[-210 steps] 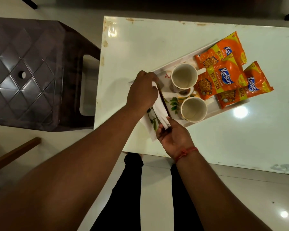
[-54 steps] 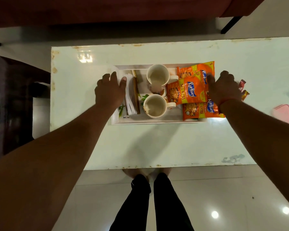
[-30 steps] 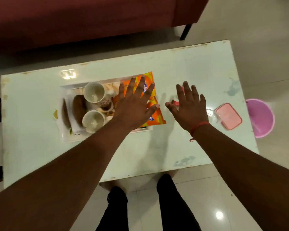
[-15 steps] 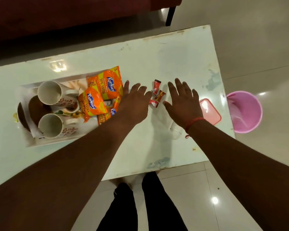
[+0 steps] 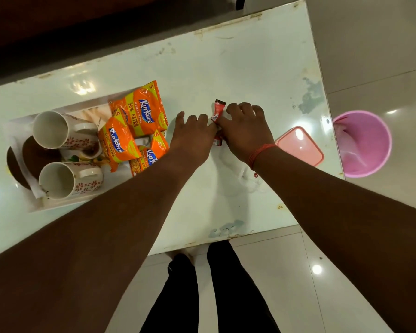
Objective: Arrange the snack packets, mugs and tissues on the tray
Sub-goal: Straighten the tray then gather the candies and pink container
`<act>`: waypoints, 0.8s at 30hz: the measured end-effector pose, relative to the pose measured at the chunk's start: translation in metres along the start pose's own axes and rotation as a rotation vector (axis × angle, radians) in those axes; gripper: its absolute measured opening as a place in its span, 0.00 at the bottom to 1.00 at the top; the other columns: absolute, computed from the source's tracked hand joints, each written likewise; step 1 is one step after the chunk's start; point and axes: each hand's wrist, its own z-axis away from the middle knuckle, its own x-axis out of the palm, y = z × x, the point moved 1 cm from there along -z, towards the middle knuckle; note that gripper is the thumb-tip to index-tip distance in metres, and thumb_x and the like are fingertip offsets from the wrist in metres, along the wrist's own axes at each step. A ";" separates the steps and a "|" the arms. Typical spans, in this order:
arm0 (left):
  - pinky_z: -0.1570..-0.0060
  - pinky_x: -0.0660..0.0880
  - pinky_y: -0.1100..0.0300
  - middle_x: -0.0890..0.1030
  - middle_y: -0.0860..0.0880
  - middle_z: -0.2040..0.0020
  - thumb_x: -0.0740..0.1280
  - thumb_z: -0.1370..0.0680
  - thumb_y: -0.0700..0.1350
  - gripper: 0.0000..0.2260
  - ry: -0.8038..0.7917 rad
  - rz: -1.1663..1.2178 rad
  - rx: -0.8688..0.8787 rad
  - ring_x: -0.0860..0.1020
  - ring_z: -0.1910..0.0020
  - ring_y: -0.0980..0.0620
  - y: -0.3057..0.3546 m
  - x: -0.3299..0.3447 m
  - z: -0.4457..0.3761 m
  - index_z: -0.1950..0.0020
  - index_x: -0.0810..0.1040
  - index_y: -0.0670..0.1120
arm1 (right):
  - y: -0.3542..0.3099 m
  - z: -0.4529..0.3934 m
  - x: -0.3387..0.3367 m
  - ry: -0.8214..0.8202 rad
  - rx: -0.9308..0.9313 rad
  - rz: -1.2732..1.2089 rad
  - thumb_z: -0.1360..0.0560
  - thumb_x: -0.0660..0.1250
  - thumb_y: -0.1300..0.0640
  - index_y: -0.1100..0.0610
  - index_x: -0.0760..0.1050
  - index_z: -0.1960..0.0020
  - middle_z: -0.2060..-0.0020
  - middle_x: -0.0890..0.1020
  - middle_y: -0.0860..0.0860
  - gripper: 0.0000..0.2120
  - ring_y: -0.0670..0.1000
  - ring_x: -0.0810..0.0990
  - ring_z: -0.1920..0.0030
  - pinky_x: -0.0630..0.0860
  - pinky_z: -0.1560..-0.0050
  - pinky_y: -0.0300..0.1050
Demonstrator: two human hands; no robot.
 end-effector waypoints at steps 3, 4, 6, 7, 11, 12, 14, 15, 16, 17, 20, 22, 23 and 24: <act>0.26 0.58 0.40 0.76 0.44 0.38 0.66 0.21 0.48 0.16 0.007 0.021 -0.028 0.74 0.36 0.43 0.000 0.002 0.001 0.34 0.73 0.48 | 0.001 0.001 0.001 0.044 -0.030 0.030 0.24 0.61 0.54 0.51 0.77 0.40 0.46 0.79 0.58 0.15 0.63 0.76 0.46 0.70 0.40 0.62; 0.26 0.58 0.41 0.76 0.45 0.38 0.66 0.21 0.48 0.16 0.007 0.029 -0.039 0.75 0.36 0.43 0.000 0.002 0.001 0.34 0.73 0.47 | 0.002 0.001 0.000 0.058 -0.027 0.031 0.25 0.61 0.54 0.52 0.78 0.41 0.47 0.79 0.57 0.14 0.63 0.77 0.47 0.70 0.41 0.61; 0.28 0.60 0.41 0.77 0.45 0.39 0.65 0.21 0.49 0.15 0.012 0.055 -0.050 0.76 0.37 0.43 0.000 0.001 0.001 0.35 0.74 0.47 | 0.006 0.004 -0.004 0.074 0.005 0.003 0.26 0.61 0.55 0.54 0.79 0.45 0.49 0.79 0.56 0.13 0.62 0.77 0.48 0.71 0.42 0.59; 0.29 0.61 0.41 0.78 0.45 0.40 0.65 0.21 0.50 0.15 0.022 0.076 -0.050 0.77 0.38 0.43 0.000 -0.001 0.002 0.36 0.74 0.46 | 0.009 0.007 -0.008 0.082 0.035 -0.027 0.27 0.61 0.54 0.55 0.79 0.46 0.50 0.79 0.56 0.13 0.62 0.77 0.48 0.71 0.43 0.58; 0.48 0.72 0.49 0.82 0.45 0.52 0.63 0.22 0.55 0.14 0.172 0.233 -0.034 0.81 0.54 0.44 0.014 -0.015 0.011 0.48 0.79 0.46 | 0.026 0.040 -0.030 0.173 0.202 -0.174 0.24 0.61 0.49 0.55 0.78 0.48 0.48 0.78 0.55 0.13 0.59 0.76 0.47 0.72 0.46 0.55; 0.52 0.72 0.50 0.82 0.46 0.55 0.63 0.22 0.56 0.14 0.213 0.275 -0.028 0.81 0.58 0.44 0.020 -0.019 0.016 0.51 0.79 0.46 | 0.028 0.053 -0.035 0.192 0.239 -0.205 0.24 0.62 0.48 0.55 0.78 0.48 0.47 0.78 0.54 0.13 0.59 0.75 0.46 0.72 0.46 0.54; 0.55 0.71 0.52 0.81 0.47 0.60 0.63 0.23 0.56 0.13 0.256 0.331 0.001 0.80 0.61 0.45 0.036 -0.024 0.025 0.54 0.78 0.47 | 0.031 0.080 -0.039 0.199 0.308 -0.246 0.23 0.63 0.47 0.55 0.78 0.48 0.46 0.78 0.54 0.13 0.58 0.75 0.45 0.72 0.47 0.53; 0.55 0.70 0.52 0.80 0.48 0.60 0.62 0.23 0.56 0.13 0.260 0.347 0.020 0.79 0.61 0.45 0.045 -0.025 0.029 0.54 0.78 0.47 | 0.031 0.093 -0.039 0.187 0.336 -0.257 0.23 0.64 0.46 0.54 0.79 0.49 0.45 0.78 0.54 0.13 0.57 0.76 0.45 0.72 0.46 0.53; 0.56 0.69 0.52 0.79 0.48 0.60 0.62 0.23 0.56 0.13 0.258 0.356 0.040 0.78 0.60 0.45 0.054 -0.023 0.034 0.54 0.78 0.47 | 0.031 0.104 -0.037 0.171 0.360 -0.262 0.24 0.64 0.46 0.54 0.79 0.49 0.46 0.79 0.54 0.13 0.57 0.76 0.45 0.73 0.46 0.53; 0.55 0.69 0.52 0.79 0.49 0.60 0.63 0.23 0.56 0.12 0.256 0.357 0.061 0.78 0.60 0.46 0.061 -0.021 0.039 0.54 0.78 0.48 | 0.030 0.113 -0.034 0.154 0.381 -0.262 0.24 0.64 0.45 0.54 0.79 0.49 0.46 0.79 0.54 0.13 0.57 0.76 0.46 0.73 0.46 0.53; 0.53 0.72 0.50 0.80 0.48 0.56 0.66 0.24 0.54 0.12 0.266 0.318 0.120 0.78 0.56 0.46 0.079 -0.010 0.048 0.50 0.81 0.47 | 0.026 0.130 -0.026 0.125 0.445 -0.262 0.25 0.67 0.45 0.55 0.79 0.49 0.45 0.79 0.55 0.14 0.58 0.76 0.46 0.73 0.47 0.54; 0.51 0.73 0.49 0.80 0.46 0.53 0.68 0.24 0.53 0.12 0.263 0.279 0.135 0.78 0.53 0.45 0.086 -0.006 0.049 0.47 0.81 0.47 | 0.024 0.133 -0.023 0.127 0.468 -0.274 0.25 0.68 0.46 0.55 0.79 0.48 0.44 0.79 0.55 0.13 0.58 0.76 0.45 0.73 0.46 0.54; 0.50 0.73 0.49 0.79 0.46 0.52 0.68 0.24 0.53 0.12 0.255 0.264 0.138 0.77 0.52 0.45 0.088 -0.004 0.049 0.47 0.82 0.47 | 0.024 0.133 -0.022 0.124 0.470 -0.273 0.25 0.68 0.46 0.55 0.79 0.48 0.44 0.79 0.55 0.13 0.58 0.76 0.45 0.72 0.46 0.54; 0.49 0.73 0.48 0.79 0.45 0.51 0.68 0.24 0.53 0.12 0.250 0.257 0.141 0.77 0.51 0.45 0.090 -0.004 0.049 0.46 0.82 0.47 | 0.024 0.132 -0.021 0.121 0.467 -0.265 0.25 0.68 0.46 0.55 0.79 0.47 0.43 0.78 0.55 0.14 0.59 0.76 0.44 0.72 0.45 0.54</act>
